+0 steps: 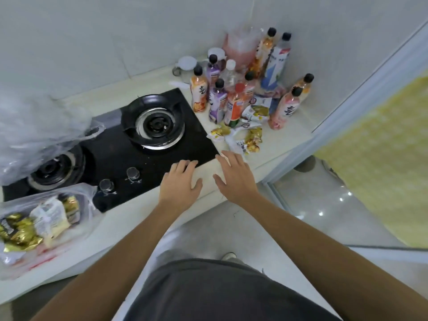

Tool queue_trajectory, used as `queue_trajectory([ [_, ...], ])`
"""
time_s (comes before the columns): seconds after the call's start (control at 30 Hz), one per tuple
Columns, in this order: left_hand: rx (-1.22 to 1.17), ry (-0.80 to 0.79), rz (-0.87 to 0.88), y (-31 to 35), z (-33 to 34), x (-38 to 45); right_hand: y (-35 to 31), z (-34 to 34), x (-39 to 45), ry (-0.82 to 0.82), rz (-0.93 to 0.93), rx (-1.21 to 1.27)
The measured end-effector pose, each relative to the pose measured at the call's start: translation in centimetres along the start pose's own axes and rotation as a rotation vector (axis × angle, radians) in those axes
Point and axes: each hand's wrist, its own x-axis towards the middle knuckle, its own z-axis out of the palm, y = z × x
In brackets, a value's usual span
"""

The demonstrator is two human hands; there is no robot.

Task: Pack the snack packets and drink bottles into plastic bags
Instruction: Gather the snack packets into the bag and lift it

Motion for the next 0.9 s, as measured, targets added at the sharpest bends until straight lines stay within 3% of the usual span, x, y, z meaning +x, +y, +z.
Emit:
queue_trajectory([
  [0.33,-0.039,-0.13,0.027,7.4,6.3,11.1,13.1,1.0,5.8,-0.188,0.107,0.001],
  [0.5,-0.069,-0.245,-0.001,9.1,9.9,15.9,16.4,3.3,9.2,-0.278,0.016,-0.005],
  [0.9,-0.113,-0.216,-0.279,11.8,13.2,18.0,20.5,5.4,12.6,-0.173,-0.21,-0.043],
])
